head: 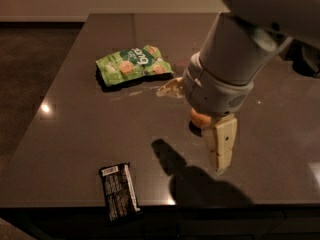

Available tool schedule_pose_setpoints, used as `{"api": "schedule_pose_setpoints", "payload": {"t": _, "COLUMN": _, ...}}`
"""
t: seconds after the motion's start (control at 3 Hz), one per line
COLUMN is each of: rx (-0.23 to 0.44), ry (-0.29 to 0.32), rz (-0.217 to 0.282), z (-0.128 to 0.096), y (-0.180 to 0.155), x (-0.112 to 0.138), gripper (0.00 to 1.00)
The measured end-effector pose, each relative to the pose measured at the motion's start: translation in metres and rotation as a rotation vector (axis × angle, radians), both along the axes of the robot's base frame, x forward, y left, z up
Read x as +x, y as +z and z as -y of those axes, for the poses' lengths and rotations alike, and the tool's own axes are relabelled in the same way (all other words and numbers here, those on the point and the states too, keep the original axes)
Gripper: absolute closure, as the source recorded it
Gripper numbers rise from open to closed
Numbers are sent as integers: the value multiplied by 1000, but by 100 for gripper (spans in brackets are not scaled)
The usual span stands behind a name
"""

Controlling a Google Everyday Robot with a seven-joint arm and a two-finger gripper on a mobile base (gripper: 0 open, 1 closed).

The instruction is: Move rxbar chocolate near green rice chip bag

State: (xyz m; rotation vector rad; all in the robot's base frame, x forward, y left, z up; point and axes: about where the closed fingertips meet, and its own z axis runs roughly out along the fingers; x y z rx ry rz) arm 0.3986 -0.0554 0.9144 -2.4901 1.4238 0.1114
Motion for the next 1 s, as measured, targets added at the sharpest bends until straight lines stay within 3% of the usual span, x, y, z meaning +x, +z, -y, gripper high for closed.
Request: {"api": "schedule_pose_setpoints", "payload": {"t": 1.0, "rx": -14, "ry": 353, "rz": -74, "z": -92, "y": -54, "x": -59, "gripper": 0}}
